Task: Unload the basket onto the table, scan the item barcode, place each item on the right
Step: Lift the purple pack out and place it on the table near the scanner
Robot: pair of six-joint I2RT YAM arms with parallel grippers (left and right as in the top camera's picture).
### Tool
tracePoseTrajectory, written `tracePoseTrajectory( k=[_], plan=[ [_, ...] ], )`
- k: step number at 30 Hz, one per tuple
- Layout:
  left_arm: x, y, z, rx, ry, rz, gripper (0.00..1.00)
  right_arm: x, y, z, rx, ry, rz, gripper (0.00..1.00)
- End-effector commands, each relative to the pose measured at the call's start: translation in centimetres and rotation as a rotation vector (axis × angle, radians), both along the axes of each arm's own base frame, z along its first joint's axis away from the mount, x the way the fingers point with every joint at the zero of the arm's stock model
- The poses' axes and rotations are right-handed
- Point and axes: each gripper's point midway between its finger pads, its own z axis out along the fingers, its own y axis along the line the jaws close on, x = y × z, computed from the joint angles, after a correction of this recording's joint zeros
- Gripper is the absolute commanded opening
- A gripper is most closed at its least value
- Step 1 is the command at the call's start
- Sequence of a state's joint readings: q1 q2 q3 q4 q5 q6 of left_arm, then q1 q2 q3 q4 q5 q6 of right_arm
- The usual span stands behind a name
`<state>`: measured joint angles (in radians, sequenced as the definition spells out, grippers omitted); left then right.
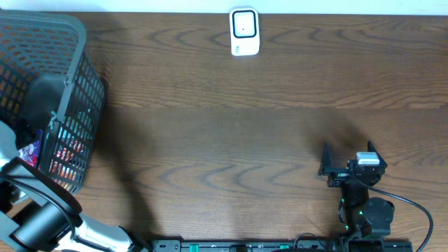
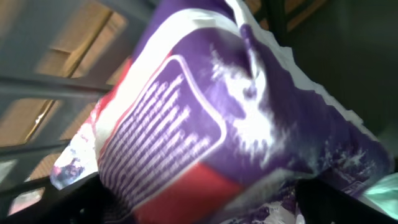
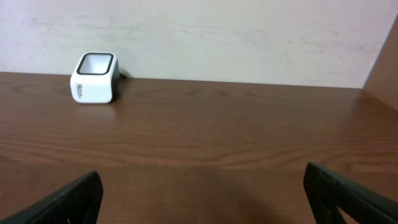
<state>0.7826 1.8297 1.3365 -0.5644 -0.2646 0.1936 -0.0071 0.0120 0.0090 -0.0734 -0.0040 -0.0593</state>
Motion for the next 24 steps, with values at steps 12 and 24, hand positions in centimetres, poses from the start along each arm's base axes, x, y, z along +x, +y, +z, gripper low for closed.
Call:
tracePoseTrajectory(
  k=[12, 24],
  plan=[
    [0.8, -1.0, 1.7, -0.030, -0.073, -0.037, 0.07, 0.0, 0.2, -0.1, -0.005, 0.000, 0.009, 0.99],
    [5.2, -5.4, 23.7, 0.139, -0.853, -0.091, 0.07, 0.0, 0.2, -0.1, -0.005, 0.000, 0.009, 0.99]
  ],
)
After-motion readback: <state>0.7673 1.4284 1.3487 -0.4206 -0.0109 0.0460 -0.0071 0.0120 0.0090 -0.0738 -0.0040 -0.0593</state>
